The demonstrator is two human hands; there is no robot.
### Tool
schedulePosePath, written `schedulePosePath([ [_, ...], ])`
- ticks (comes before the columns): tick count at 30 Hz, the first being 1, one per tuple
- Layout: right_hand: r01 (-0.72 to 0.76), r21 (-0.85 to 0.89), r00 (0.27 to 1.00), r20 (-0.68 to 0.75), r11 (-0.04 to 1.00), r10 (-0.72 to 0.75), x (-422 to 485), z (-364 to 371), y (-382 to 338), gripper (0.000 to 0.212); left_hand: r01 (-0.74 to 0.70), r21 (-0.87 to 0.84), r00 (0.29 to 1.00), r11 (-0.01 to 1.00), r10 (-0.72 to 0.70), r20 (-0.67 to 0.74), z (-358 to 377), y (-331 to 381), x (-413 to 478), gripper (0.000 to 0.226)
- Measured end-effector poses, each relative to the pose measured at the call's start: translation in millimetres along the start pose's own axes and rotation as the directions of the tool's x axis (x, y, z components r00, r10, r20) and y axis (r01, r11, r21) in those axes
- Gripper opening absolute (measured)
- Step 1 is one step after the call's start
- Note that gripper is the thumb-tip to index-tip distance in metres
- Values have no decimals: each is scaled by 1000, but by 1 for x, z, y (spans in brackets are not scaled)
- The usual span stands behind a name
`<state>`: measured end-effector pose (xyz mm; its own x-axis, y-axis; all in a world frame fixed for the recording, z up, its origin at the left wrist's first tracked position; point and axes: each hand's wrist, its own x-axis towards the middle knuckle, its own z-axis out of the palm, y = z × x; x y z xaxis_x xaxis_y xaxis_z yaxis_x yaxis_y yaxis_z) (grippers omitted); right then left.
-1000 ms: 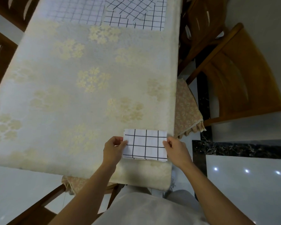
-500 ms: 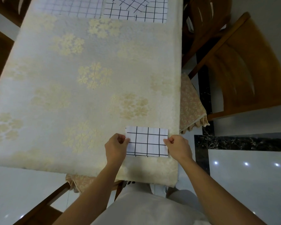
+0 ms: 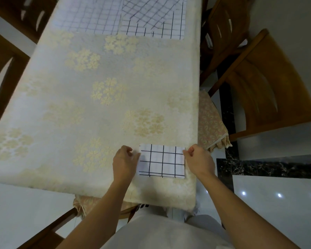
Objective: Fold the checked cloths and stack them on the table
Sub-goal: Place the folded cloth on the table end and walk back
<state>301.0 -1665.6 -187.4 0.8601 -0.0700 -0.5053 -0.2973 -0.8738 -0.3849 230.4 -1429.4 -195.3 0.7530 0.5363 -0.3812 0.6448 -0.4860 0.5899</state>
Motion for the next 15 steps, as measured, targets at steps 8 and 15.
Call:
schedulePosePath([
  [8, 418, -226, 844, -263, 880, -468, -6, -55, -20, 50, -490, 388, 814, 781, 569, -116, -21, 47, -13, 53],
  [15, 556, -332, 683, -339, 762, -647, -35, -80, -23, 62, -542, 488, 731, 684, 670, -129, -25, 86, -53, 63],
])
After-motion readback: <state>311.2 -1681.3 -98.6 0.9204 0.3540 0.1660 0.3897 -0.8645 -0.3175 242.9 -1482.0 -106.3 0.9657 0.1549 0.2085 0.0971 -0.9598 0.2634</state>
